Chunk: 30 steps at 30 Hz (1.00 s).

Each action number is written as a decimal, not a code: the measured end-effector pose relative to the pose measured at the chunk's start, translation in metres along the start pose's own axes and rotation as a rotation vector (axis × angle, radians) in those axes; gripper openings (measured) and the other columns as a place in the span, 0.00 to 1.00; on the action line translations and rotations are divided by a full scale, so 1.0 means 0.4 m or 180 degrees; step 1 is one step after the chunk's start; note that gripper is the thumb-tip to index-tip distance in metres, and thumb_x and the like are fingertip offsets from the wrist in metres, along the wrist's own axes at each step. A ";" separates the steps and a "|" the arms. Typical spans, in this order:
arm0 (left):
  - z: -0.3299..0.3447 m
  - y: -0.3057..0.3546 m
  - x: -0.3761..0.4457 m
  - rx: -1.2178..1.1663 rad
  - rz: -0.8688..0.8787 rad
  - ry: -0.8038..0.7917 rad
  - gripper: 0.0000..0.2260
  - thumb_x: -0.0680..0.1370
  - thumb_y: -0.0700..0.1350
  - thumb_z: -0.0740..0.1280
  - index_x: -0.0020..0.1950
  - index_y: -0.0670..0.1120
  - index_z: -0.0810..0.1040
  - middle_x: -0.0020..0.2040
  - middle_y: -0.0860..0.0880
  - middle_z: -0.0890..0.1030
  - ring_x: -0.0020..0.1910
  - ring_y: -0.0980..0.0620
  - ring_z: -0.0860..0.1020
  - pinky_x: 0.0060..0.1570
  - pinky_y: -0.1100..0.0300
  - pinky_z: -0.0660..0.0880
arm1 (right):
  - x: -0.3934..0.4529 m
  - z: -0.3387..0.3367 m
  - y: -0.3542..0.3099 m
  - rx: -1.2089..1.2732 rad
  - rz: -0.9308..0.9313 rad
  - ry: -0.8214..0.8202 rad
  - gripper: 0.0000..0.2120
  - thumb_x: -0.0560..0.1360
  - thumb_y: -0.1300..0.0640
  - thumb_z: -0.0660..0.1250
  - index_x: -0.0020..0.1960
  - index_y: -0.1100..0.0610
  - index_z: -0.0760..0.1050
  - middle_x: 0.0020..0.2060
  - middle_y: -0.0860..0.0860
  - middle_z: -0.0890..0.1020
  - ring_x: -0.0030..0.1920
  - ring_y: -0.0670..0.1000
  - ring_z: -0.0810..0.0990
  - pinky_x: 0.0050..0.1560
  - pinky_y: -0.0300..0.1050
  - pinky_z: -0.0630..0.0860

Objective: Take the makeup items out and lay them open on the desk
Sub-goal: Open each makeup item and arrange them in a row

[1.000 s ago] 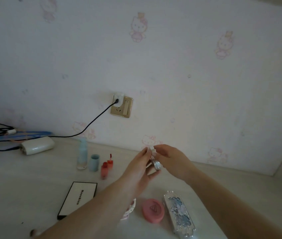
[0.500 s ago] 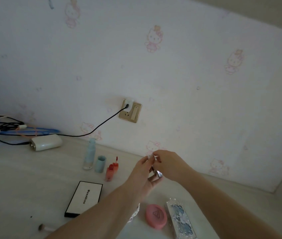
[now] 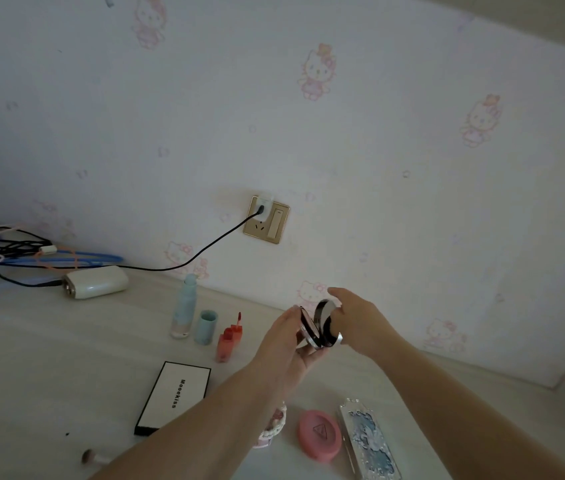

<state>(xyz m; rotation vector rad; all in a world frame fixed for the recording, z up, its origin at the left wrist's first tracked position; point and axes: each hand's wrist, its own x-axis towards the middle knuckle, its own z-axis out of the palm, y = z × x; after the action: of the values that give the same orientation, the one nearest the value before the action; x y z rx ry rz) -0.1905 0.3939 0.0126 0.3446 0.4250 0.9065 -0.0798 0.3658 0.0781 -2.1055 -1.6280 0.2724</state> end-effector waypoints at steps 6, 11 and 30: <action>-0.019 0.023 0.021 0.0282 -0.0079 0.0504 0.17 0.81 0.47 0.59 0.64 0.37 0.71 0.59 0.36 0.76 0.43 0.42 0.78 0.29 0.51 0.80 | 0.037 0.018 0.060 0.1012 0.0380 0.0199 0.21 0.75 0.65 0.53 0.65 0.54 0.73 0.58 0.55 0.74 0.41 0.50 0.76 0.44 0.49 0.82; -0.053 0.034 0.025 0.0536 -0.0001 0.0642 0.06 0.78 0.34 0.58 0.52 0.36 0.71 0.48 0.39 0.75 0.48 0.42 0.77 0.45 0.45 0.80 | 0.062 0.051 0.097 0.1214 0.0558 0.0257 0.21 0.75 0.65 0.54 0.64 0.54 0.73 0.62 0.56 0.74 0.52 0.57 0.78 0.41 0.47 0.81; -0.126 0.072 0.076 0.2516 -0.0201 0.1022 0.05 0.75 0.34 0.58 0.40 0.40 0.69 0.38 0.43 0.70 0.32 0.48 0.69 0.32 0.58 0.66 | 0.102 0.178 0.137 0.1172 0.0439 0.0105 0.21 0.75 0.64 0.53 0.63 0.53 0.75 0.60 0.55 0.76 0.46 0.55 0.77 0.48 0.58 0.80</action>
<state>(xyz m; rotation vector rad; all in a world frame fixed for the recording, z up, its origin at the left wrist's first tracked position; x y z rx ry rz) -0.2184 0.4405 -0.0240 0.9049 1.0887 0.7003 -0.0514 0.4108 -0.0049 -1.9269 -1.2990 0.5355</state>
